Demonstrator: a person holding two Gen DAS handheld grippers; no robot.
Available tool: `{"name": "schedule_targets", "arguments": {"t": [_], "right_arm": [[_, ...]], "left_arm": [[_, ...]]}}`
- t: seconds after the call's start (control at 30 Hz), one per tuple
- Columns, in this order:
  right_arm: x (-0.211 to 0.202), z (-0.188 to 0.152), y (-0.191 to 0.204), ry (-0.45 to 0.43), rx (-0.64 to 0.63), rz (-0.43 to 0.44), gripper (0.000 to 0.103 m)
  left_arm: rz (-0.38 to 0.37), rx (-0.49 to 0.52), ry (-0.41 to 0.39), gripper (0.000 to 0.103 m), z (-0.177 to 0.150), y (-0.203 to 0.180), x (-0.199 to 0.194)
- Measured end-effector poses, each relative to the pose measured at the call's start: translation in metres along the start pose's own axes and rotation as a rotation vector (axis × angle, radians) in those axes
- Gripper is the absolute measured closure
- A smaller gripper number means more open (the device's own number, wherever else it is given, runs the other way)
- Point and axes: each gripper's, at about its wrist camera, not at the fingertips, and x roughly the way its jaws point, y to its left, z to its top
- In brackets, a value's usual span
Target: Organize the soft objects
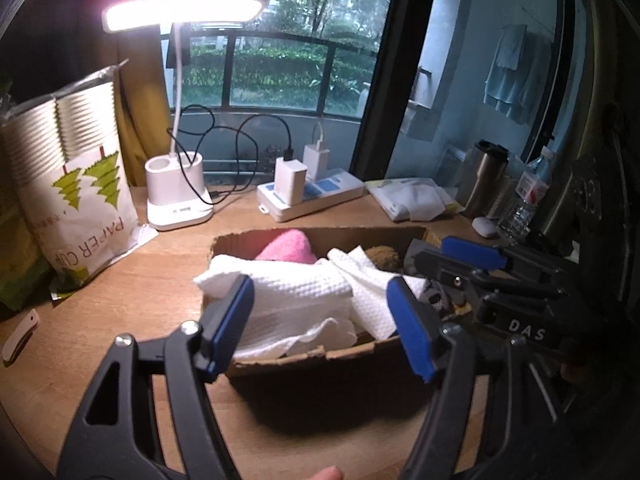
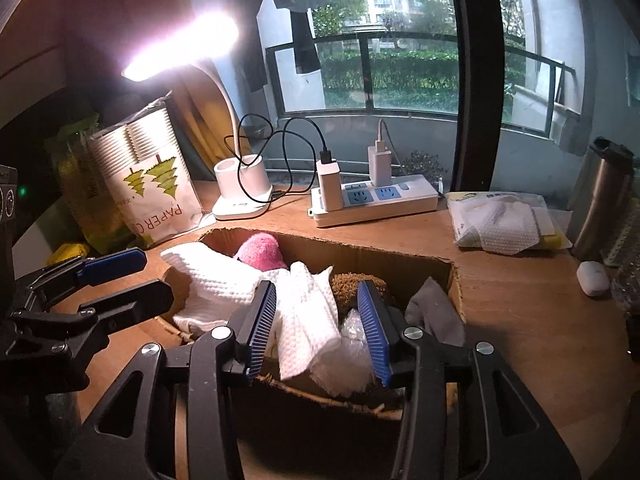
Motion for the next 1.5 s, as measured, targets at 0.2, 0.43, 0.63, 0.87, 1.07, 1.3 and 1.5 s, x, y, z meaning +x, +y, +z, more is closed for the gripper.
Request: {"name": "schedule_targets", "arguments": {"t": [0.2,0.43,0.63,0.87,1.07,1.3,1.5], "right_arm": [[-0.026,-0.004,0.007,-0.024,-0.01,-0.019,0.049],[-0.053,-0.008,0.014,-0.051,-0.019,-0.045,0.046],[-0.076,-0.014,0.02,-0.068,-0.03,-0.067,0.043],[-0.104,-0.022,0.028,-0.103,-0.037,-0.09,0.041],[-0.127,-0.027,0.036,-0.135,-0.051,-0.108,0.04],[-0.154,-0.029,0.042,-0.182,-0.061,-0.122,0.04],[-0.177,-0.031,0.047,-0.225,-0.068,-0.133,0.039]], "left_arm": [[0.023,0.0,-0.034,0.02,-0.003,-0.005,-0.02],[0.039,0.003,-0.07,0.018,-0.007,-0.011,-0.042],[0.061,0.014,-0.094,0.017,-0.015,-0.016,-0.059],[0.072,0.03,-0.126,0.017,-0.019,-0.023,-0.081],[0.069,0.033,-0.158,0.017,-0.023,-0.028,-0.102],[0.065,0.05,-0.195,0.016,-0.025,-0.037,-0.128],[0.072,0.059,-0.235,0.016,-0.023,-0.043,-0.15]]}}
